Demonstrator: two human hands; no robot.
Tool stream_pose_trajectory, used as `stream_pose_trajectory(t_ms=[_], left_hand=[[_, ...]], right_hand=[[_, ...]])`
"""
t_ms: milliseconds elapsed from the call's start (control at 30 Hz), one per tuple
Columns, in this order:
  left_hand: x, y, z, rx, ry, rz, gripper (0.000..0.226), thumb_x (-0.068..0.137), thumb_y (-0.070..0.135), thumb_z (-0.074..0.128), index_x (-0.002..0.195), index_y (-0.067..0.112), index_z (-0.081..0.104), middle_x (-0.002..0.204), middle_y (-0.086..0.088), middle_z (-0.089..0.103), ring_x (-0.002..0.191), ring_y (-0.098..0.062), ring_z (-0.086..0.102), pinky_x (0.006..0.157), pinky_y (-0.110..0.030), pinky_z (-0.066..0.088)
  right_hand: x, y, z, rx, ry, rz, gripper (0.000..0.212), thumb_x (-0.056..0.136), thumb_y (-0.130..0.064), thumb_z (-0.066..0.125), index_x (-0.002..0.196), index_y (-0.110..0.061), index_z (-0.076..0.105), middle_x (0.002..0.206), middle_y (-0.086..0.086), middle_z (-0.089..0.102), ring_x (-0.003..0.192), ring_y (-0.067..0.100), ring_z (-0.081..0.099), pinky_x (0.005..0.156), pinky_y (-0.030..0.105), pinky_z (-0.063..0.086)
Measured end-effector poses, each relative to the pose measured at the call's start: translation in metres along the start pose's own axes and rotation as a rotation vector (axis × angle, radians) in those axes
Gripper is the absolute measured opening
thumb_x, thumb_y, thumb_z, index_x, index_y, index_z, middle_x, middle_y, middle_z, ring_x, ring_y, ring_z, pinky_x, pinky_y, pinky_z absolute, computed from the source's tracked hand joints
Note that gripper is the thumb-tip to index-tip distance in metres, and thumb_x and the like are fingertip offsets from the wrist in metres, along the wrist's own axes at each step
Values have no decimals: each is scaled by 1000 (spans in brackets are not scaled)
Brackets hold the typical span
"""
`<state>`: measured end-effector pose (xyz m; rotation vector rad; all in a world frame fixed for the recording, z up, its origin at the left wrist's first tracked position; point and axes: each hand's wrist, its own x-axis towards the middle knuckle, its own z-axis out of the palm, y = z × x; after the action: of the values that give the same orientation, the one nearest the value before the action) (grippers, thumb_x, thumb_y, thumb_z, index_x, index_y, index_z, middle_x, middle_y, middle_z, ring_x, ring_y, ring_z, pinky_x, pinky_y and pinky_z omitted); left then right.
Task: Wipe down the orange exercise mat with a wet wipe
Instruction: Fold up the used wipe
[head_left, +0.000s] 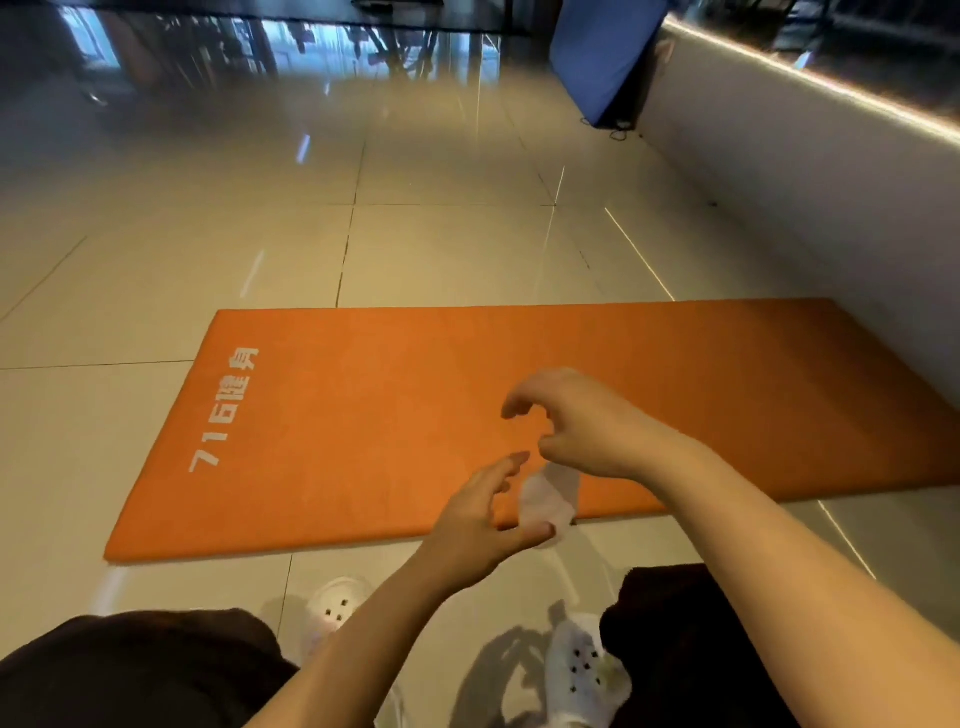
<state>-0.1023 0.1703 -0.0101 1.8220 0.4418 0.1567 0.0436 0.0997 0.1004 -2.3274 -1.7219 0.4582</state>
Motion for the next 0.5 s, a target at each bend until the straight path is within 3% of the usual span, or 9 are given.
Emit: stream_pose_trajectory(t_ms=[100, 233, 367, 500], left_hand=[[-20, 29, 20, -279, 104, 71, 45, 71, 49, 73, 114, 46, 61, 114, 14, 67, 110, -10, 62, 93, -35, 52], [-49, 62, 22, -309, 207, 194, 26, 75, 53, 64, 97, 41, 69, 100, -1, 71, 99, -25, 65, 87, -46, 51], [-80, 77, 18, -310, 306, 238, 25, 71, 44, 70, 83, 22, 69, 78, 3, 67, 74, -10, 61, 68, -27, 48], [-104, 91, 12, -317, 364, 260, 4, 76, 26, 68, 76, 22, 69, 76, 12, 67, 73, -2, 60, 66, -13, 44]], right_hand=[[-51, -24, -26, 417, 298, -42, 37, 82, -4, 69, 110, -27, 64, 107, -12, 60, 89, -1, 52, 74, 16, 40], [-97, -33, -26, 591, 475, -22, 28, 80, -3, 75, 99, -22, 67, 101, -10, 64, 88, -8, 54, 76, 8, 38], [-120, -35, -21, 605, 532, 6, 25, 81, -7, 76, 95, -26, 66, 101, -11, 64, 87, -8, 53, 74, 6, 37], [-137, -48, -16, 553, 504, -28, 17, 81, -25, 77, 93, -29, 65, 98, -17, 58, 83, -2, 48, 73, 9, 36]])
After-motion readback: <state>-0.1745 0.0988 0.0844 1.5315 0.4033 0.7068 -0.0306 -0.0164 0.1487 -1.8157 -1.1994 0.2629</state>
